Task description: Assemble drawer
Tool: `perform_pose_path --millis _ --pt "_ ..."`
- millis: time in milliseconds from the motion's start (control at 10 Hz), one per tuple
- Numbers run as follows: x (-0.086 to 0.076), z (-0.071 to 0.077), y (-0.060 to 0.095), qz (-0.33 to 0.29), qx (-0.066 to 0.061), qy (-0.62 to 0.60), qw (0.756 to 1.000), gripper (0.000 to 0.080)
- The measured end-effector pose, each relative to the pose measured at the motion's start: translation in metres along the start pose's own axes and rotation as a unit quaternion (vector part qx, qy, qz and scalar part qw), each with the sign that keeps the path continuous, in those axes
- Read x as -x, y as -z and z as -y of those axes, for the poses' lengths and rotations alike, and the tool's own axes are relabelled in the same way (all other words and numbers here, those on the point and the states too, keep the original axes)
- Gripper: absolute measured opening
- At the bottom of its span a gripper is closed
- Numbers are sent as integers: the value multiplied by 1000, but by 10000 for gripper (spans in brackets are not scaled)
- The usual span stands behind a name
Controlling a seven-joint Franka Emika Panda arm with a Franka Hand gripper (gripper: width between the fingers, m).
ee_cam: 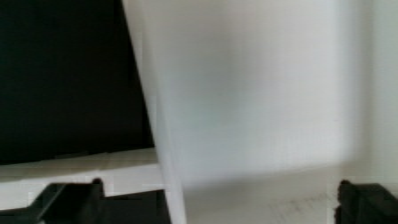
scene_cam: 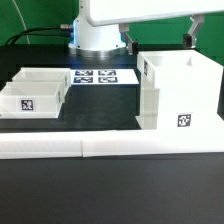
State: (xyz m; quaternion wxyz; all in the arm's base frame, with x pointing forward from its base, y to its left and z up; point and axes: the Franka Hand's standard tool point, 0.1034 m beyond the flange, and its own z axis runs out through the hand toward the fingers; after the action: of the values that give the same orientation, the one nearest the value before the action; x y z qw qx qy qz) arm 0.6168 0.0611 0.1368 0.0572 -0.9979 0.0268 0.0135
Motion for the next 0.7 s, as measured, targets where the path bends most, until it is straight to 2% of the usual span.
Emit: perform_pose_path --millis 100,200,400,600,700 --pt "10 -14 -2 6 4 17 1000 649" --pt "23 -35 -1 10 8 25 1000 649" --pt "38 -70 1 3 15 17 1000 649" --pt "49 -98 -10 -5 22 22 1000 649" --pt "50 -103 -14 -3 23 26 999 649"
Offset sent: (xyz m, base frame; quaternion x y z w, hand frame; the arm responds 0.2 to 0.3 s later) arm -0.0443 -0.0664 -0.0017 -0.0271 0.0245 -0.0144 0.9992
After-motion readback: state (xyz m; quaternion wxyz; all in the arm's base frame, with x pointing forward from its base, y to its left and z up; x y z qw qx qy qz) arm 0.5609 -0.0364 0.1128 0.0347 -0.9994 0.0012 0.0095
